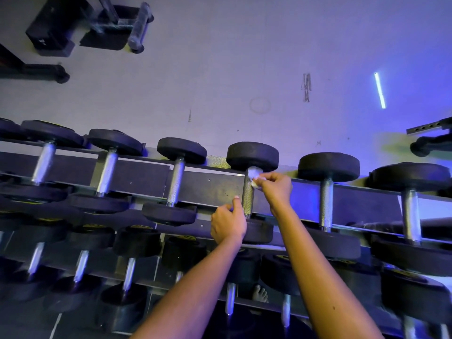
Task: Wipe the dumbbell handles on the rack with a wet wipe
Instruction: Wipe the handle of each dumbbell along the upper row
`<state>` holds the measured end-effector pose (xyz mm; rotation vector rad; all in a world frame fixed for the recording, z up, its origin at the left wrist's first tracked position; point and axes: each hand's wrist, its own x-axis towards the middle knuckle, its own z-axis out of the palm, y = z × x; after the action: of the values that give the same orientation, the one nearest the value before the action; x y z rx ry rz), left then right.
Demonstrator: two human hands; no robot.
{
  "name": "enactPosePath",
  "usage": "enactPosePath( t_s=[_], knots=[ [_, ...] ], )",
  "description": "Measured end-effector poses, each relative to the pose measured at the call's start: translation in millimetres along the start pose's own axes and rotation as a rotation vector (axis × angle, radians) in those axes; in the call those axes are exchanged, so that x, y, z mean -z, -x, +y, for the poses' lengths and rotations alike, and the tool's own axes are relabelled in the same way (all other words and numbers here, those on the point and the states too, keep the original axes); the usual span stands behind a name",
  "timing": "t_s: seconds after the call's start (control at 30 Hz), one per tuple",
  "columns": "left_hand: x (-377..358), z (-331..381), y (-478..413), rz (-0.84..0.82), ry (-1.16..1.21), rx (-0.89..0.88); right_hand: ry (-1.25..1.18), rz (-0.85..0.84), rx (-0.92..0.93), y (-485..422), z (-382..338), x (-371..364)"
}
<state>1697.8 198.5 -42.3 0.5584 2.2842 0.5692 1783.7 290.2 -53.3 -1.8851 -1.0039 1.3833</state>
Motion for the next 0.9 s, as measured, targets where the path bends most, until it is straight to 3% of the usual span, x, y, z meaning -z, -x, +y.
enactPosePath(
  t_s=[0.27,0.57,0.9],
  knots=[
    [-1,-1,-2,0.003,-0.002,0.011,0.335,-0.098,0.050,56,27,11],
    [3,0,3,-0.001,0.051,-0.016,0.365,0.114,0.317,20,-18,-24],
    [5,-1,2,0.001,0.054,0.016,0.505,-0.033,0.238,56,14,-9]
  ],
)
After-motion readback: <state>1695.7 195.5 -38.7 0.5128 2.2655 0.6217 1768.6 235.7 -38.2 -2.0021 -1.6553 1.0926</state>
